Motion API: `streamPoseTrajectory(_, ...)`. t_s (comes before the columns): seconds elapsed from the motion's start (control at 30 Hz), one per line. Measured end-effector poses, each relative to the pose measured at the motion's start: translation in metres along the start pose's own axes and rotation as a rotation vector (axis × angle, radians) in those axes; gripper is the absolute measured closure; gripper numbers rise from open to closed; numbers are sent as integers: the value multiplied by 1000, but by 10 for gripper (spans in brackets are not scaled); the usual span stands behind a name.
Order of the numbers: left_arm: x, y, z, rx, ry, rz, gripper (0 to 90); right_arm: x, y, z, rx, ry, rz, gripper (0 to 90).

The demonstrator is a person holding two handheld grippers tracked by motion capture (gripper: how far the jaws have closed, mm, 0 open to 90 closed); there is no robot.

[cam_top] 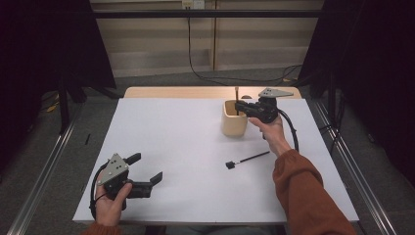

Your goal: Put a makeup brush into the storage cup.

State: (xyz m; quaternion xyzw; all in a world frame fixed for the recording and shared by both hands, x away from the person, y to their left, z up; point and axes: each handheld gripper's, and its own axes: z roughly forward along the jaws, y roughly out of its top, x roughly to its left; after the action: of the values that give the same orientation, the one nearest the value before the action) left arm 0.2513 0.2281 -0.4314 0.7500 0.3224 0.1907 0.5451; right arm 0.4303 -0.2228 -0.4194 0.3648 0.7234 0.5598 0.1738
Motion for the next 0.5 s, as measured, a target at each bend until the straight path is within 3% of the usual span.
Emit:
streamPoseTrajectory(0.3,-1,0,1,8,-2,7,15,1,-2,-5,-6,12,-6,614)
streamPoseTrajectory(0.4,0,0,1,0,-8,0,15,1,1,-8,-22,15,-3,486)
streamPoseTrajectory(0.5,-1,0,1,0,-11,-5,15,3,4,-12,-33,24,-18,430)
